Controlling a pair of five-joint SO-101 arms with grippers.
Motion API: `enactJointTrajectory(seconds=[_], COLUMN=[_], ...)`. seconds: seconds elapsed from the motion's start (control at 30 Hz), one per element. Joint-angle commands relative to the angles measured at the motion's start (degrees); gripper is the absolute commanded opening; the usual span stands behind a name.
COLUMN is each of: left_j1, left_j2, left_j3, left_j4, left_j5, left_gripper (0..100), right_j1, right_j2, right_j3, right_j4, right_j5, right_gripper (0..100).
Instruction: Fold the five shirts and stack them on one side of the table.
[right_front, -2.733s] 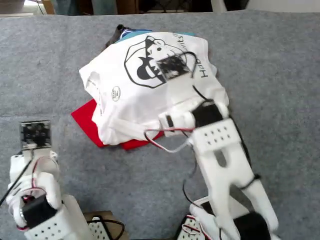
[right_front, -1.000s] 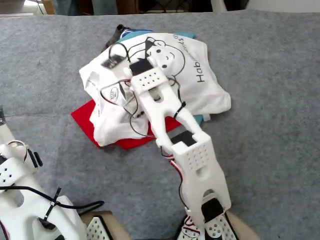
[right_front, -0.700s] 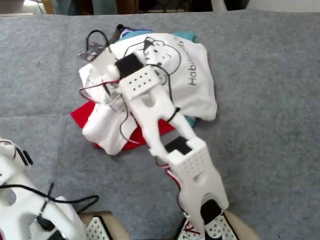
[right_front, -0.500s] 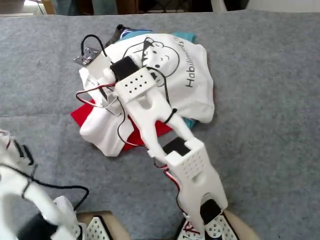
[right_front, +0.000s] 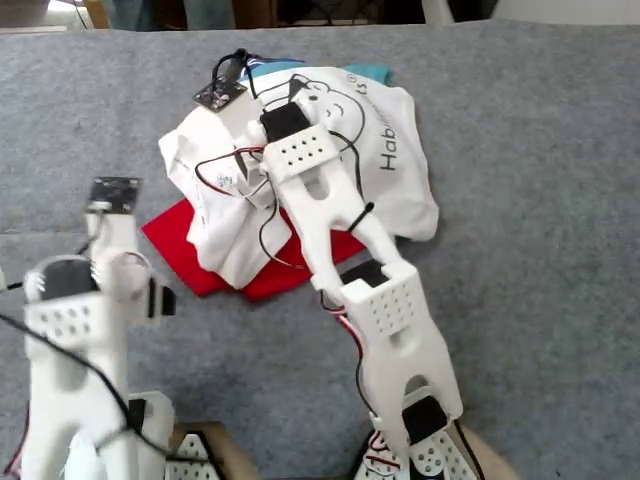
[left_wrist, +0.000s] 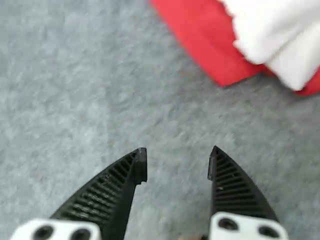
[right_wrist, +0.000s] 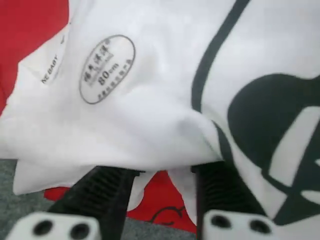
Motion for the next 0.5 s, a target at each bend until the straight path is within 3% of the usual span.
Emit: enactJointTrajectory(seconds=[0.0,0.2,0.47], left_j1=[6.55,17.54,22.37], left_j2=[-9.41,-12.22,-4.84], left_j3=[2.95,4.53,6.46], left_j4=[-6.24,-8.53,-19.08], left_j5=[5.80,6.86,7.82], left_gripper=[22,22,22], right_j1=[2.81,7.21,10.02], right_j2=[-1.54,-4.62,-13.14], right_j3=[-1.63,-6.90,-2.51], right_j4=[2.81,8.79,9.14], right_j5=[0.70,0.62,0.62], right_gripper=[25.8,25.8,25.8])
